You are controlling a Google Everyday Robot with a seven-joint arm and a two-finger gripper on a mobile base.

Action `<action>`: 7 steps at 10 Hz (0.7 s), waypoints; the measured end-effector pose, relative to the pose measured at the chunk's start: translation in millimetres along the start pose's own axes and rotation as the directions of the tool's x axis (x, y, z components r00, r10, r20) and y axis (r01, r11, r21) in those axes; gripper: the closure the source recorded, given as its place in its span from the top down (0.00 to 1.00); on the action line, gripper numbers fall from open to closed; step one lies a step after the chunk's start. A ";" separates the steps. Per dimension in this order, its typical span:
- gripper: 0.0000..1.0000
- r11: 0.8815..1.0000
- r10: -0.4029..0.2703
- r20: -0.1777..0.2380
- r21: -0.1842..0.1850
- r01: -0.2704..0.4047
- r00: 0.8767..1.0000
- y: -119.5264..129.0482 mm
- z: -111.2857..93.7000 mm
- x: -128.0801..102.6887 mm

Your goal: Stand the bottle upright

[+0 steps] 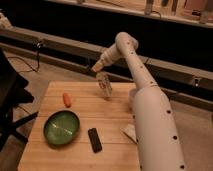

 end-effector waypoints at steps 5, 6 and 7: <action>0.10 0.996 -0.084 -0.117 -0.011 0.084 0.990 3.4 -1.2 13.1; 0.10 0.995 -0.095 -0.140 -0.014 0.094 0.986 4.9 -2.7 14.4; 0.10 0.995 -0.103 -0.165 -0.016 0.102 0.981 7.3 -5.1 14.0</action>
